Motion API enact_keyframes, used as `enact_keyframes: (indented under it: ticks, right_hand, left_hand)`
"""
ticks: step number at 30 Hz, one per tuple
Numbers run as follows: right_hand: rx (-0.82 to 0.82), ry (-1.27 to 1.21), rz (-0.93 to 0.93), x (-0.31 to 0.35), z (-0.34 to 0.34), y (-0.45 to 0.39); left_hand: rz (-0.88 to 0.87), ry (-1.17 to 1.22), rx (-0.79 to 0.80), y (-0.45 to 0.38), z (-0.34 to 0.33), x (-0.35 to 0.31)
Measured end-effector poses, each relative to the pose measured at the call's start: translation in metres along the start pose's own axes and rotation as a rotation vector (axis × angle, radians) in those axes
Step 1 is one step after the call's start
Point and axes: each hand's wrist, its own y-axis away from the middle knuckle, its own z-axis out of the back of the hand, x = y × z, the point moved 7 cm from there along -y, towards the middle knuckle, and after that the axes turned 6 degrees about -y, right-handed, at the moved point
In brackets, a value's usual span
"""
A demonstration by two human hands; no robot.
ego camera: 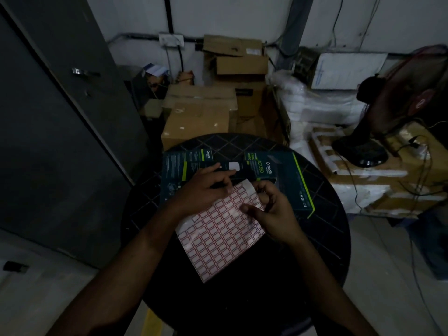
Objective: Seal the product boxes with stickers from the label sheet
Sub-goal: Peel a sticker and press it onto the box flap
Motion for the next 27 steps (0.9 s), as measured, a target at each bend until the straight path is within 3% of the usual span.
enact_keyframes:
  ticks: [7, 13, 20, 27]
  right_hand:
    - [-0.058, 0.147, 0.136, 0.019, -0.001, -0.001]
    - [-0.081, 0.266, 0.108, 0.02, -0.004, 0.001]
    - [-0.227, 0.508, 0.248, 0.036, -0.005, 0.003]
    - [-0.317, 0.624, 0.258, 0.035, -0.012, -0.002]
  left_hand:
    - [-0.023, 0.022, -0.004, 0.002, 0.0, 0.003]
    - [-0.012, 0.011, -0.013, 0.004, -0.001, 0.005]
    - [-0.028, -0.047, -0.032, 0.005, -0.003, 0.003]
    - [-0.026, -0.06, -0.05, 0.003, -0.003, 0.003]
